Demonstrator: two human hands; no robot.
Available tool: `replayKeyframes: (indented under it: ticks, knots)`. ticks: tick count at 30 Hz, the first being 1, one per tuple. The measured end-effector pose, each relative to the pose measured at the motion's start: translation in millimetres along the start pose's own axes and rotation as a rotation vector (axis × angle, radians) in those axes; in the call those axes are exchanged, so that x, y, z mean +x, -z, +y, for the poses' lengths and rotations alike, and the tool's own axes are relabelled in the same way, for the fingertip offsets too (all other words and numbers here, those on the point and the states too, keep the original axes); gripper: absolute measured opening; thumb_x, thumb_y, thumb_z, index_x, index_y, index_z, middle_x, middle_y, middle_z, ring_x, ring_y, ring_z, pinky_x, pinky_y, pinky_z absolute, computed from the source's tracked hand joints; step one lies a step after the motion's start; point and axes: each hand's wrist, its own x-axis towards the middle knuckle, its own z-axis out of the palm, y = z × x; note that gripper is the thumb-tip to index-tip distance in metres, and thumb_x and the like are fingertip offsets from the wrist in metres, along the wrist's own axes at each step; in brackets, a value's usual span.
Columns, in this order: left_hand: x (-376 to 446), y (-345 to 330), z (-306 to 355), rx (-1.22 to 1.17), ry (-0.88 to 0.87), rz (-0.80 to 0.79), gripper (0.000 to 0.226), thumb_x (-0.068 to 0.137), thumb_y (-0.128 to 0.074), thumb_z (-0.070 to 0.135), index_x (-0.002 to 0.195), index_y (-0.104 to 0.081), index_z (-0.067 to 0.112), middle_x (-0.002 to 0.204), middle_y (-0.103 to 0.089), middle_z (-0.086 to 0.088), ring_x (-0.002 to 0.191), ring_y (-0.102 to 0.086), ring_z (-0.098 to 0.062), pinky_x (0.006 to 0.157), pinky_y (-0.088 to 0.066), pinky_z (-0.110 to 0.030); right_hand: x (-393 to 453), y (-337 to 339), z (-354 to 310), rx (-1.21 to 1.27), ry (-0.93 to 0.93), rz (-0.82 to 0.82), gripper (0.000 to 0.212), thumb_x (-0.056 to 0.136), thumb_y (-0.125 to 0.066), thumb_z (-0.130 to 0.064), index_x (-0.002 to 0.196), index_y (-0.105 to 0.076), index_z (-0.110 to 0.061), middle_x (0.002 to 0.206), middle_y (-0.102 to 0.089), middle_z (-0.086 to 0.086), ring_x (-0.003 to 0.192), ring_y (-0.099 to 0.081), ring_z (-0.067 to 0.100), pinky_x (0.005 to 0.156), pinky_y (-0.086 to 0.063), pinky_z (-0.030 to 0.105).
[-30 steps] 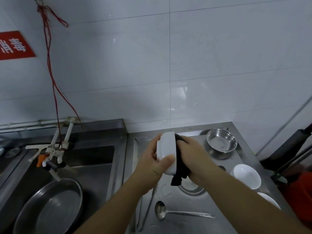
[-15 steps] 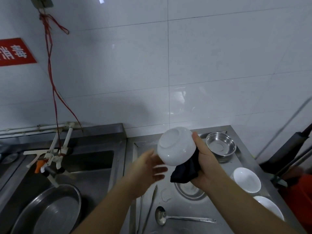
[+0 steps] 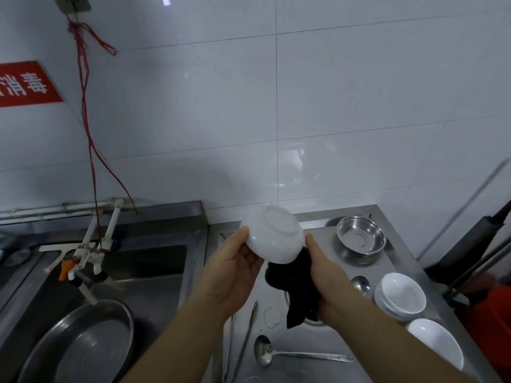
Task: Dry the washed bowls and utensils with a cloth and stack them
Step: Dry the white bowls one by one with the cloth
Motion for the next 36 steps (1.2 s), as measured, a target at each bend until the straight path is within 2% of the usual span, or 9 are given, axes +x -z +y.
replayKeyframes:
  ticks: [3, 6, 11, 16, 20, 22, 25, 30, 36]
  knots:
    - [-2, 0, 8, 0.009, -0.041, -0.012, 0.045, 0.094, -0.063, 0.023, 0.135, -0.062, 0.006, 0.131, -0.071, -0.017, 0.124, -0.068, -0.036, 0.109, -0.051, -0.056, 8, 8, 5, -0.08, 0.101, 0.184, 0.037, 0.101, -0.067, -0.042, 0.115, -0.074, -0.009, 0.095, -0.08, 0.016, 0.089, -0.076, 0.035, 0.076, -0.059, 0.041]
    - [-5, 2, 12, 0.192, -0.054, 0.013, 0.026, 0.1, -0.062, 0.015, 0.125, -0.068, 0.009, 0.118, -0.076, -0.013, 0.106, -0.076, -0.03, 0.09, -0.064, -0.047, 6, 11, -6, -0.188, 0.344, 0.225, 0.009, 0.102, -0.066, -0.035, 0.108, -0.073, -0.032, 0.106, -0.077, 0.003, 0.098, -0.074, 0.026, 0.081, -0.063, 0.045]
    - [-13, 1, 7, 0.483, -0.069, -0.104, 0.025, 0.1, -0.061, 0.015, 0.121, -0.068, 0.005, 0.117, -0.074, -0.018, 0.107, -0.074, -0.032, 0.088, -0.063, -0.04, -13, 1, -22, -0.686, 0.967, -0.16, 0.029, 0.105, -0.063, -0.025, 0.123, -0.06, -0.047, 0.112, -0.068, -0.029, 0.106, -0.066, 0.0, 0.085, -0.052, 0.012]
    - [-22, 4, 8, 0.488, -0.084, -0.3, 0.032, 0.099, -0.056, 0.001, 0.131, -0.062, 0.0, 0.121, -0.074, -0.022, 0.114, -0.072, -0.036, 0.092, -0.061, -0.039, -3, 0, -17, -1.222, 1.348, -0.354, 0.036, 0.102, -0.06, -0.035, 0.135, -0.066, -0.02, 0.133, -0.065, -0.009, 0.123, -0.058, 0.015, 0.107, -0.045, 0.032]
    - [-27, 7, 8, 0.46, -0.087, -0.383, 0.033, 0.102, -0.059, 0.015, 0.131, -0.06, -0.002, 0.126, -0.07, -0.023, 0.119, -0.068, -0.041, 0.097, -0.059, -0.047, -6, -9, -28, -1.06, 1.185, -0.235, 0.027, 0.098, -0.059, -0.039, 0.125, -0.065, -0.035, 0.112, -0.067, -0.018, 0.103, -0.062, 0.001, 0.09, -0.048, 0.017]
    - [-28, 10, 7, 0.482, -0.101, -0.413, 0.038, 0.1, -0.061, 0.017, 0.129, -0.059, -0.006, 0.128, -0.067, -0.027, 0.119, -0.065, -0.047, 0.102, -0.056, -0.056, -2, -13, -34, -0.879, 0.989, -0.152, 0.019, 0.101, -0.059, -0.035, 0.116, -0.067, -0.043, 0.106, -0.072, -0.017, 0.099, -0.068, 0.005, 0.087, -0.056, 0.026]
    - [-32, 9, 9, 0.461, -0.119, -0.425, 0.04, 0.093, -0.069, 0.027, 0.122, -0.066, -0.001, 0.123, -0.069, -0.025, 0.113, -0.068, -0.042, 0.098, -0.059, -0.053, 2, -19, -44, -0.484, 0.659, -0.085, 0.017, 0.105, -0.061, -0.031, 0.109, -0.076, -0.038, 0.102, -0.078, -0.006, 0.102, -0.074, 0.022, 0.095, -0.06, 0.05]
    - [-36, 6, 17, 0.407, -0.168, -0.424, 0.028, 0.092, -0.067, 0.026, 0.112, -0.071, 0.007, 0.119, -0.071, -0.018, 0.11, -0.07, -0.036, 0.092, -0.061, -0.045, 6, -12, -44, -0.04, 0.159, -0.035, 0.03, 0.104, -0.061, -0.042, 0.12, -0.076, -0.022, 0.114, -0.08, 0.008, 0.105, -0.076, 0.032, 0.089, -0.06, 0.048]
    - [-41, 1, 5, 0.554, -0.291, -0.4, 0.023, 0.095, -0.066, 0.029, 0.105, -0.069, 0.009, 0.11, -0.072, -0.019, 0.105, -0.07, -0.038, 0.092, -0.061, -0.043, 8, -3, -25, 0.134, -0.053, -0.043, 0.044, 0.1, -0.064, -0.045, 0.122, -0.075, -0.008, 0.105, -0.075, 0.013, 0.091, -0.072, 0.034, 0.077, -0.059, 0.045]
